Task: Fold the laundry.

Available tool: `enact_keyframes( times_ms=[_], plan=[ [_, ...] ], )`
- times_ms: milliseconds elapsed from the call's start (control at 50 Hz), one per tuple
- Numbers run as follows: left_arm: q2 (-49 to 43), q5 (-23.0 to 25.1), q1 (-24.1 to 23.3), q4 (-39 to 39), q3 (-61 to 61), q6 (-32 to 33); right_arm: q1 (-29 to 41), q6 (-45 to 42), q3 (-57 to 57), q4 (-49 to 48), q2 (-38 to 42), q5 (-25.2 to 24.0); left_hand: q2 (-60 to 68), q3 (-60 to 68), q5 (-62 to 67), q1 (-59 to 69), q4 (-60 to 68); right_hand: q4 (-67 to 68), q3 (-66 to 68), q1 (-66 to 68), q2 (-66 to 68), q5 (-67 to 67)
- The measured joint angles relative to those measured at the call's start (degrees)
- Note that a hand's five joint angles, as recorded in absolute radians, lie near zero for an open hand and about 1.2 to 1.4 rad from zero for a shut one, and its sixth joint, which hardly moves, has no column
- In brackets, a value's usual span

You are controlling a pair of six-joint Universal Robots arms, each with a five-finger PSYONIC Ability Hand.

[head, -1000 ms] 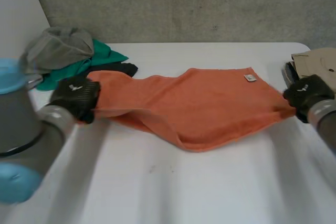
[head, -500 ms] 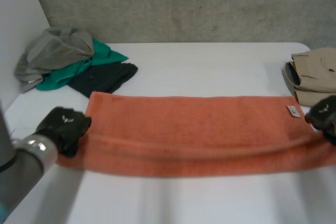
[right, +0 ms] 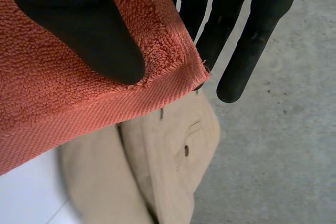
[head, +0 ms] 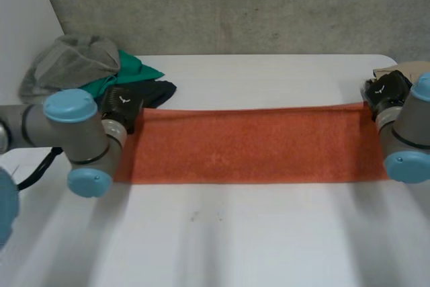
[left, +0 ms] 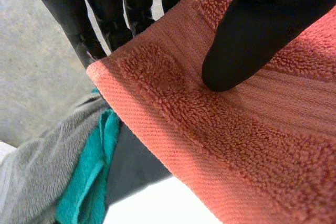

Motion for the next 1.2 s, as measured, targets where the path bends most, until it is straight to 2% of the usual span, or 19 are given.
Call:
enact_keyframes(
  times_ms=[20, 60, 80, 100, 140, 220, 300, 420, 540, 660, 700, 780, 820, 960, 1000, 1120, 1200],
  plan=[
    [-1.1, -0.3, -0.3, 0.4, 1.2, 0.5, 0.2, 0.0, -1.0, -1.1, 1.1, 0.5, -8.1, -7.1, -6.0, -7.0, -7.3, -6.1, -6.1, -4.4, -6.0, -4.7],
    [-2.5, -0.5, -1.2, 0.9, 2.7, 1.4, 0.7, 0.0, -2.0, -2.5, 2.3, 1.2, -26.2, -25.9, -25.0, -29.0, -26.5, -25.0, -25.0, -23.4, -25.6, -25.5],
    [-2.9, -0.5, -1.5, 1.1, 3.1, 1.8, 0.9, 0.1, -2.3, -2.9, 2.5, 1.4, -33.3, -32.9, -32.1, -37.3, -33.7, -29.3, -29.2, -27.7, -30.1, -29.0],
    [-3.2, -0.5, -2.1, 1.2, 3.5, 2.2, 1.2, 0.4, -2.4, -3.6, 2.7, 1.8, -40.6, -40.0, -39.4, -45.1, -41.0, -41.7, -41.6, -40.2, -42.6, -42.9],
    [-3.3, -0.5, -3.3, 1.4, 3.7, 2.9, 1.8, 1.4, -2.2, -4.4, 2.2, 2.2, -53.0, -52.7, -51.6, -54.6, -53.4, -49.7, -49.6, -48.1, -49.9, -49.8],
    [-1.3, -0.4, -5.4, 1.3, 2.2, 3.4, 2.2, 4.8, 0.8, -4.4, -1.5, 2.4, -55.2, -54.7, -53.2, -54.9, -55.3, -52.3, -52.0, -49.6, -51.5, -51.1],
    [4.2, -0.3, -6.9, 1.1, -2.6, 3.3, 1.5, 10.3, 6.9, -1.6, -8.6, 1.0, -55.2, -54.7, -53.2, -54.9, -55.3, -52.3, -52.0, -49.6, -51.5, -51.1],
    [13.9, -0.1, -7.3, 1.0, -12.4, 1.5, -3.5, 17.8, 17.6, 7.7, -18.7, -7.5, -55.2, -54.7, -53.2, -54.9, -55.3, -52.2, -52.0, -49.6, -51.5, -51.1],
    [20.9, 0.1, -7.2, 1.1, -21.2, -3.0, -10.5, 20.1, 25.1, 14.3, -21.7, -18.1, -55.2, -54.7, -53.2, -54.9, -55.3, -48.3, -47.9, -48.4, -47.7, -47.2],
    [22.3, 0.2, -7.2, 1.2, -24.4, -5.9, -13.6, 19.6, 26.1, 13.8, -19.0, -21.2, -55.2, -54.7, -53.2, -54.9, -55.3, -40.4, -39.8, -39.0, -40.2, -39.1],
    [22.3, 0.2, -7.1, 1.2, -24.7, -6.3, -14.0, 19.3, 25.8, 12.9, -17.5, -21.0, -55.2, -54.7, -53.2, -54.9, -55.3, -35.9, -35.6, -34.4, -35.6, -34.7],
    [22.0, 0.2, -7.1, 1.2, -24.7, -6.6, -14.2, 19.2, 24.3, 10.1, -14.4, -19.6, -55.2, -54.7, -53.2, -54.9, -55.3, -8.2, -7.9, -6.7, -6.8, -7.9],
    [22.0, 0.2, -7.0, 1.2, -24.6, -6.7, -14.4, 19.0, 23.5, 8.9, -13.2, -18.1, -55.2, -54.7, -53.2, -54.9, -55.3, 0.6, 1.0, -0.3, 2.1, 0.2],
    [23.2, 0.0, -6.9, 1.2, -24.7, -6.6, -17.7, 15.9, 21.8, 6.6, -12.1, -9.5, -55.2, -54.7, -53.2, -54.9, -55.3, 4.0, 3.8, -0.3, 3.4, 1.1],
    [24.5, 0.0, -6.9, 1.1, -25.3, -6.6, -20.1, 11.8, 21.7, 6.0, -13.0, -7.0, -55.2, -54.7, -53.2, -54.9, -55.3, 4.0, 3.8, -0.3, 3.4, 1.1],
    [27.7, 0.0, -6.8, 1.0, -27.0, -6.6, -24.8, 0.4, 21.7, 4.3, -16.1, -5.4, -55.2, -54.7, -53.2, -54.9, -55.3, 4.0, 3.8, -0.3, 3.4, 1.2],
    [29.3, -0.1, -6.8, 0.8, -27.8, -6.6, -22.3, -1.1, 21.4, 2.1, -18.6, -6.3, -55.2, -54.7, -53.2, -54.9, -55.3, 4.1, 3.8, -0.3, 3.4, 1.6]
  ],
)
